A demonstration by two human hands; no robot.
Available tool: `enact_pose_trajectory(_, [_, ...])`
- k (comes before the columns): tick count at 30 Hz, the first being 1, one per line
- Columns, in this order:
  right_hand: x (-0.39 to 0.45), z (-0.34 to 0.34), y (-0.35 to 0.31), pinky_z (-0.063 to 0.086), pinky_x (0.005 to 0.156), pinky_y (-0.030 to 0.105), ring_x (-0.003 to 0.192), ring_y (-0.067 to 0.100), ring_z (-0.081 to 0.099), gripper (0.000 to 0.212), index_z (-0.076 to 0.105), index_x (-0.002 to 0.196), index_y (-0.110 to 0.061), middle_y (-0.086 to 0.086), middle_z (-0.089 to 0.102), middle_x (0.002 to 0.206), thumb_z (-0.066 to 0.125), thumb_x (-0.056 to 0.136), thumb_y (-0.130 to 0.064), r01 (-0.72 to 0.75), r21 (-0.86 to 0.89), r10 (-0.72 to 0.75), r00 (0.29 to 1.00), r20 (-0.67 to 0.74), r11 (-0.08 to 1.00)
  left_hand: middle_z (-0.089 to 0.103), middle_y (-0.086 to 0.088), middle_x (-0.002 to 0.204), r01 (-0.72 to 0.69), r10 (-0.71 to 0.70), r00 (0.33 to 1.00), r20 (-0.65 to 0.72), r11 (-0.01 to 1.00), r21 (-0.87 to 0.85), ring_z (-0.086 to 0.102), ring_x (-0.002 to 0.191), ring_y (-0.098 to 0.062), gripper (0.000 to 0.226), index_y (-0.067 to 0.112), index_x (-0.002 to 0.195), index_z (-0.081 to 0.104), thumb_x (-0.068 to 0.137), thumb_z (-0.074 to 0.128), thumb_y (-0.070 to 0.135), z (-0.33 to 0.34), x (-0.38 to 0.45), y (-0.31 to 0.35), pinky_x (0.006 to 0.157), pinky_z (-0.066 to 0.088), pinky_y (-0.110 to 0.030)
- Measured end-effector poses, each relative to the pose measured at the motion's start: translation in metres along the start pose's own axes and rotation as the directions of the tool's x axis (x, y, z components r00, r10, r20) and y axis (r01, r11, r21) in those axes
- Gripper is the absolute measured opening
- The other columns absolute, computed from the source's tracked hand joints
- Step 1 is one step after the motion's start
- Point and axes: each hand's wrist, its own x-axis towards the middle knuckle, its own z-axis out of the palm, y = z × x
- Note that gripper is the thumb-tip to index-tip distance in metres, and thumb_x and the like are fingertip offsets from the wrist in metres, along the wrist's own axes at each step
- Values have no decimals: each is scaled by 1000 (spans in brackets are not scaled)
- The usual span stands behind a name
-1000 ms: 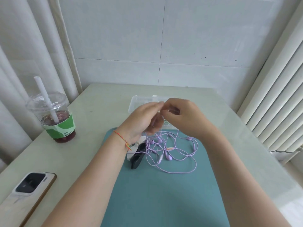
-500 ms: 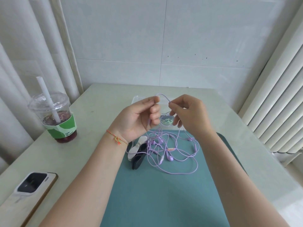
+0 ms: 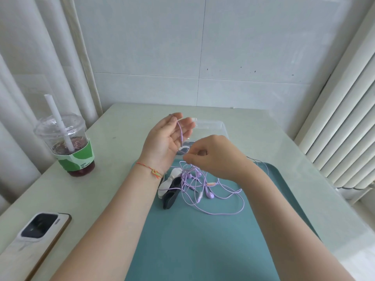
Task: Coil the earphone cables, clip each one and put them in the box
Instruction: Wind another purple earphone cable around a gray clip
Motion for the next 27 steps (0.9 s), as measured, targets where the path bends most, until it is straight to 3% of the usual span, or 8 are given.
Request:
enact_pose_trajectory(4, [-1,-7,1,36,53,12,54,3,44,14,68,75,-21,-9,52,58,61,86,-24,50,36,-44,985,-167,998,68,-3,67,27,-23,1000,-18,964,264,65,60,-16,24,8,92,58,104,38,14,4,-4,-3,58,54,-27])
enact_pose_trajectory(10, [3,-17,12,31,49,15,48,7,36,18,63,75,-16,-8,39,51,73,83,-28,92,112,-46,933,-358,989,46,-3,50,1,-76,992,99,800,600,40,39,-19,30,8,82,53,104,39,21,10,-9,-9,43,35,-24])
enact_pose_trajectory(14, [4,-20,16,30,47,17,46,6,36,29,57,70,-15,-9,41,50,79,77,-33,69,138,-7,913,-407,988,26,1,53,71,-171,978,123,818,570,23,42,-13,37,10,74,55,104,40,27,11,-9,-7,41,23,-22])
enact_pose_trajectory(19, [8,-21,22,31,48,16,47,7,35,15,64,79,-13,-8,40,50,72,85,-23,73,216,37,883,-467,974,41,0,60,203,-376,884,278,845,495,35,48,-12,35,9,76,56,102,37,22,6,-11,-3,46,20,-23])
enact_pose_trajectory(23, [10,-21,25,30,48,16,49,7,35,10,67,82,-16,-1,46,56,68,88,-23,60,293,80,893,-444,954,41,1,57,256,-389,843,372,897,360,39,49,-13,29,9,80,57,98,38,22,4,-11,-1,53,35,-23])
enact_pose_trajectory(27, [10,-18,24,33,48,13,46,3,43,16,71,88,-24,-1,56,61,56,95,-22,41,319,62,950,-305,947,32,7,56,321,-363,835,413,932,171,27,44,-6,29,9,91,62,97,36,18,2,-7,-1,46,29,-20])
